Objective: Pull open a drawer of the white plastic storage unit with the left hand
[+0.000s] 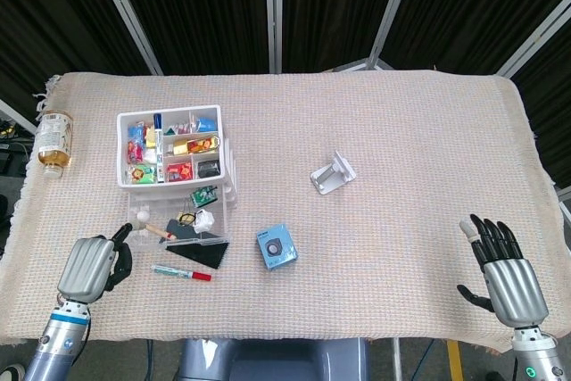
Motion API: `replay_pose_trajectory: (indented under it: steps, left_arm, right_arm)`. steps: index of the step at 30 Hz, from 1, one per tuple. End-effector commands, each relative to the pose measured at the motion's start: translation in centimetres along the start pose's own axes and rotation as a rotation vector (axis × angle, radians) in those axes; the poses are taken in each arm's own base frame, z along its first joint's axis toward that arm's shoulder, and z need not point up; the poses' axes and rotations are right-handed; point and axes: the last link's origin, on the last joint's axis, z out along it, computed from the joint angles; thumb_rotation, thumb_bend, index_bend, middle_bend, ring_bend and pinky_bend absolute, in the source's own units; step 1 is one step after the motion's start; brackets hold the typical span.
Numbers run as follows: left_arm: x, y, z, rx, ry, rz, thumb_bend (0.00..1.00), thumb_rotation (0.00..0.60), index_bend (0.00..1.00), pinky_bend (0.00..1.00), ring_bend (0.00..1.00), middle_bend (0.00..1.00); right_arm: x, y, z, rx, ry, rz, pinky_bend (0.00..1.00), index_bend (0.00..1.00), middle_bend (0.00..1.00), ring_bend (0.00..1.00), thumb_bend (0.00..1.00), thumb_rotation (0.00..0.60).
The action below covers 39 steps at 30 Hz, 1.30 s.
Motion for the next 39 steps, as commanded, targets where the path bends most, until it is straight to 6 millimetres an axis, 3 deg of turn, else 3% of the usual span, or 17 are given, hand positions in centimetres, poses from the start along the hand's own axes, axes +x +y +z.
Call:
replay_pose_trajectory:
  steps: [1,6,9,14,19,26,39]
  left_arm:
    - [0.3,0.0,0.0,-0.002,0.008,-0.002,0.66,0.600,0.27,0.64,0.81,0.84]
    - [2.5,0.5,0.3,-0.033,0.072,0.023,0.37,0.600,0.28,0.65,0.83,0.87]
    - [4.1,1.2,1.0,-0.074,0.105,0.077,0.29,0.600,0.32,0.65,0.83,0.87]
    - [6.4,2.4,2.9,-0.131,0.142,0.175,0.27,0.600,0.41,0.70,0.87,0.92]
    - [7.2,3.3,5.5,-0.156,0.103,0.270,0.25,0.600,0.45,0.74,0.91,0.96]
    - [6.6,3.8,8.2,-0.188,0.047,0.411,0.22,0.600,0.51,0.76,0.92,0.98]
    - [4.6,5.6,10.4,-0.287,-0.060,0.535,0.23,0.600,0.49,0.76,0.92,0.98]
  right_arm:
    - [0.0,0.0,0.0,0.000,0.001,0.000,0.00,0.00,0.00,0.00,0.01,0.600]
    - [0.0,0.0,0.0,0.000,-0.001,0.000,0.00,0.00,0.00,0.00,0.01,0.600]
    - [-0.1,0.0,0.0,0.001,-0.002,-0.001,0.00,0.00,0.00,0.00,0.01,0.600]
    - [-0.1,0.0,0.0,0.001,-0.003,0.000,0.00,0.00,0.00,0.00,0.01,0.600]
    - [0.0,0.0,0.0,0.002,-0.003,0.002,0.00,0.00,0.00,0.00,0.01,0.600]
    - [0.1,-0.1,-0.1,0.007,0.006,0.009,0.00,0.00,0.00,0.00,0.01,0.600]
    - [0.3,0.1,0.0,0.003,0.007,0.022,0.00,0.00,0.00,0.00,0.01,0.600]
